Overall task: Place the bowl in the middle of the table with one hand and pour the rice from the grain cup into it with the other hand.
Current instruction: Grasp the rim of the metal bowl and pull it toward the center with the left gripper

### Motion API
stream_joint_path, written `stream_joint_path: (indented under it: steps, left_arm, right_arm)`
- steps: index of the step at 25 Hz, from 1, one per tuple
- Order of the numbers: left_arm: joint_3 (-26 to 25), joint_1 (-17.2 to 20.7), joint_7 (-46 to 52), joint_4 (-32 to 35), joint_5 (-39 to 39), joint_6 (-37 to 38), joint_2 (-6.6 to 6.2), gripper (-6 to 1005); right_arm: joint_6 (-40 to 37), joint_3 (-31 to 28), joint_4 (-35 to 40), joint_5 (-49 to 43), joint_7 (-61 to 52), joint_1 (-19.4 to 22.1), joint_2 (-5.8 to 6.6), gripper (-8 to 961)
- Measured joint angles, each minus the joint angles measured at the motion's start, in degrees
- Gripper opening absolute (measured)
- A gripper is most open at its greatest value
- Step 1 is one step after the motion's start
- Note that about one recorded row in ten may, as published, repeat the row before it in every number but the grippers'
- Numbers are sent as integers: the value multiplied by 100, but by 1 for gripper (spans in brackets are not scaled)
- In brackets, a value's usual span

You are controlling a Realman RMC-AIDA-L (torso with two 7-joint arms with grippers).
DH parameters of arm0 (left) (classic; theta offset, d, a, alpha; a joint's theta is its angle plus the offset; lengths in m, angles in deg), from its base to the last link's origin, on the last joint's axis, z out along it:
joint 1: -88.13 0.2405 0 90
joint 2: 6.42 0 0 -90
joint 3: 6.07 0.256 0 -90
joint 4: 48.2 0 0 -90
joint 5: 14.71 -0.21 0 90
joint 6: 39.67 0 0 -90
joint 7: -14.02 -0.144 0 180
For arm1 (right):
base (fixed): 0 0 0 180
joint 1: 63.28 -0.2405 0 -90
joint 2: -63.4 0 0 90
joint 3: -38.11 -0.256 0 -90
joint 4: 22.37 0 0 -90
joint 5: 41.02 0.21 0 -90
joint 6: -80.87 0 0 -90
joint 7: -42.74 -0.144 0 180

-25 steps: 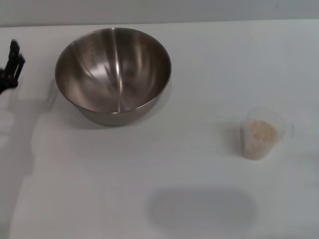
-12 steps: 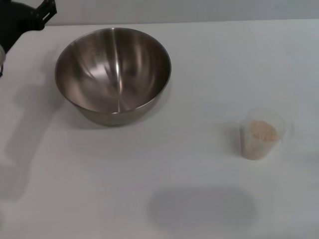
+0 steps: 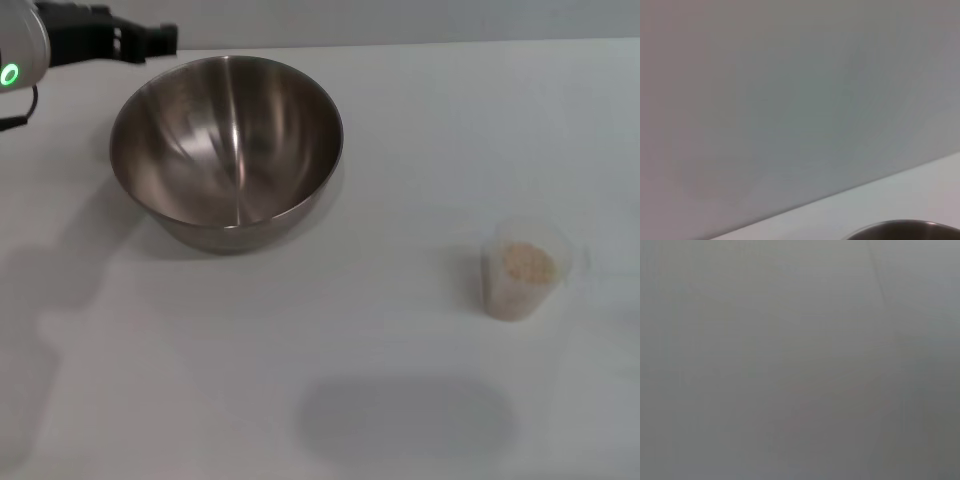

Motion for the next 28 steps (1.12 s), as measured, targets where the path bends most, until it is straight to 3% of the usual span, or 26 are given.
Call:
stream_joint_path:
  steps: [6,17,28]
  left_arm:
    - [-54,-66,-252,325,192,41,-4,791]
    - [-154,-452,-588,1803,188,738,0,792]
    - [-118,-599,-620,2324,177,1010,8,791]
  right_arm:
    - [3,65,12,6,-1,8,1,788]
    - [10,88,0,3,-1,45,-5,788]
    - [9,141,-2,-1,-1,51,-2,787]
